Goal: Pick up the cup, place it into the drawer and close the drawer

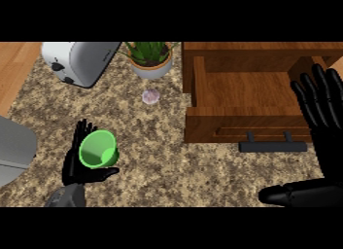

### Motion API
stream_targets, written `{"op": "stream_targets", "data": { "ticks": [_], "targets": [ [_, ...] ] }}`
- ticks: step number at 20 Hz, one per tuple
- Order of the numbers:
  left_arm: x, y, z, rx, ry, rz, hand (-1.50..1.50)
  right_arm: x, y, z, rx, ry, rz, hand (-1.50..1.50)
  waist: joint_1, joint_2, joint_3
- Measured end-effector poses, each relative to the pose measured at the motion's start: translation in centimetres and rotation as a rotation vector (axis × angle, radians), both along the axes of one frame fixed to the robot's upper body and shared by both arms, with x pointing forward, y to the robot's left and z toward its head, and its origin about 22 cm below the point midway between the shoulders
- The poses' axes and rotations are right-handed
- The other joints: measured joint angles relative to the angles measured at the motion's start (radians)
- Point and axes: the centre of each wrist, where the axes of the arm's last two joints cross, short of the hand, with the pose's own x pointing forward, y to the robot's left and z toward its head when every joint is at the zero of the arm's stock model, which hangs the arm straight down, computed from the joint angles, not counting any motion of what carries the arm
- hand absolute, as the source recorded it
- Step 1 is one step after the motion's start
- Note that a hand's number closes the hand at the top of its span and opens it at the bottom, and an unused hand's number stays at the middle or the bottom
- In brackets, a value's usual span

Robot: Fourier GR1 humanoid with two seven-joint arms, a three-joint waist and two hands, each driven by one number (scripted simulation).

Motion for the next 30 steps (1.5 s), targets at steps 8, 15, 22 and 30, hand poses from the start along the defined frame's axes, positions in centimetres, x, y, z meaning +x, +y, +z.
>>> {"op": "stream_targets", "data": {
  "ticks": [8,15,22,30],
  "targets": [
    [0.6,-0.9,-0.1,-0.029,-0.033,-0.043,1.50,-0.3,-0.4,0.7,0.000,-0.006,-0.007,-1.50,-0.001,0.000,0.000],
    [1.0,-0.1,0.3,0.016,-0.084,0.010,1.50,0.0,-1.0,0.7,0.005,-0.008,-0.009,-1.50,0.000,0.001,0.000],
    [2.2,1.0,1.4,0.043,-0.137,0.072,1.50,-0.3,-0.2,0.9,-0.002,-0.010,-0.012,-1.50,0.000,0.000,0.000],
    [4.0,0.5,4.6,0.033,-0.280,0.006,1.50,-0.8,-0.4,0.6,-0.001,0.003,-0.026,-1.50,0.011,-0.005,0.001]
  ]
}}
